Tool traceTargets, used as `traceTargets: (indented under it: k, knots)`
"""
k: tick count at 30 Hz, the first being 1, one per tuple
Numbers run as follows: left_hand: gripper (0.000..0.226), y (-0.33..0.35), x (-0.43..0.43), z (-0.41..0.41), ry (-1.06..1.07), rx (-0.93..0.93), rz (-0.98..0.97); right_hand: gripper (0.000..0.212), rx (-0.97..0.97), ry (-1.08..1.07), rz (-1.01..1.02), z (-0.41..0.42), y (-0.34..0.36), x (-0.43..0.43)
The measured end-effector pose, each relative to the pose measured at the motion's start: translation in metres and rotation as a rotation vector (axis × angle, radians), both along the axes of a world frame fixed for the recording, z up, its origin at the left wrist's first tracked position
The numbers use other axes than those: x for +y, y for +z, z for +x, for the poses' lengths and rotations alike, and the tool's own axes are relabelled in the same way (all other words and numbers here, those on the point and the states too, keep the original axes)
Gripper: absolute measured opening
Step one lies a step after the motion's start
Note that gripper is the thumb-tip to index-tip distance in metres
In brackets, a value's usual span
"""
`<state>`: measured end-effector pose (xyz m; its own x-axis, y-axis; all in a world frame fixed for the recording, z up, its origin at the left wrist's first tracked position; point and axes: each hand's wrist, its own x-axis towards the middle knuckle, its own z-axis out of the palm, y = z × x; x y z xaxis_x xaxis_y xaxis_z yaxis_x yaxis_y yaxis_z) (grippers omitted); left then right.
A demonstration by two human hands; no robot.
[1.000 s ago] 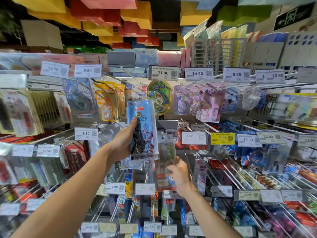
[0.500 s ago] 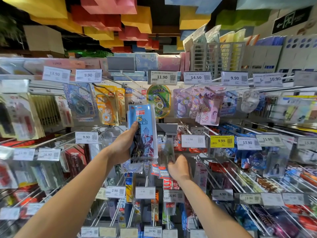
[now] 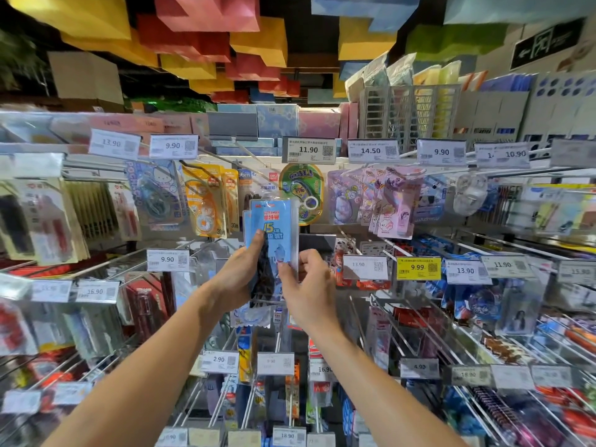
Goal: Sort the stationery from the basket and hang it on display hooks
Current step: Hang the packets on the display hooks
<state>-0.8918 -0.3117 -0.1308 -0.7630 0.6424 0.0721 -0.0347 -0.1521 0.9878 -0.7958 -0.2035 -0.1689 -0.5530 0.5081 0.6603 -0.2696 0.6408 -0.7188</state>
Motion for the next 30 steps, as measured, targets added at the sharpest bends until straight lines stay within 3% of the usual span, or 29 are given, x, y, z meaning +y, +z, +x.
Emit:
traceTargets:
  k: [4, 6, 8, 10, 16, 18, 21, 24, 30]
  knots:
    - [0.079, 0.000, -0.003, -0.003, -0.018, -0.046, -0.009, 0.027, 0.002, 0.088, -0.285, 0.002, 0.003, 0.011]
    - [0.077, -0.001, -0.003, -0.004, -0.020, -0.051, -0.009, 0.025, 0.017, 0.214, -0.409, 0.012, -0.001, 0.020]
    - [0.074, 0.000, -0.001, -0.004, -0.003, -0.087, 0.003, 0.010, -0.037, 0.299, -0.486, 0.025, -0.016, 0.031]
    - [0.070, 0.003, 0.000, -0.004, 0.029, -0.103, -0.003, 0.014, -0.109, 0.356, -0.551, 0.039, -0.037, 0.039]
    - [0.065, 0.002, 0.001, -0.004, 0.045, -0.107, 0.007, 0.028, -0.367, 0.181, -0.516, 0.049, -0.110, 0.070]
    - [0.066, 0.001, 0.002, -0.006, 0.034, -0.110, 0.013, 0.030, -0.372, 0.177, -0.535, 0.044, -0.119, 0.076]
    - [0.067, 0.001, 0.001, -0.007, 0.016, -0.117, 0.020, 0.011, -0.363, 0.191, -0.484, 0.041, -0.110, 0.072]
    - [0.067, 0.000, 0.001, -0.005, 0.007, -0.116, 0.023, 0.017, -0.370, 0.221, -0.426, 0.033, -0.103, 0.064]
    - [0.066, 0.000, 0.000, -0.005, 0.012, -0.112, 0.017, 0.034, -0.343, 0.306, -0.537, 0.026, -0.103, 0.055]
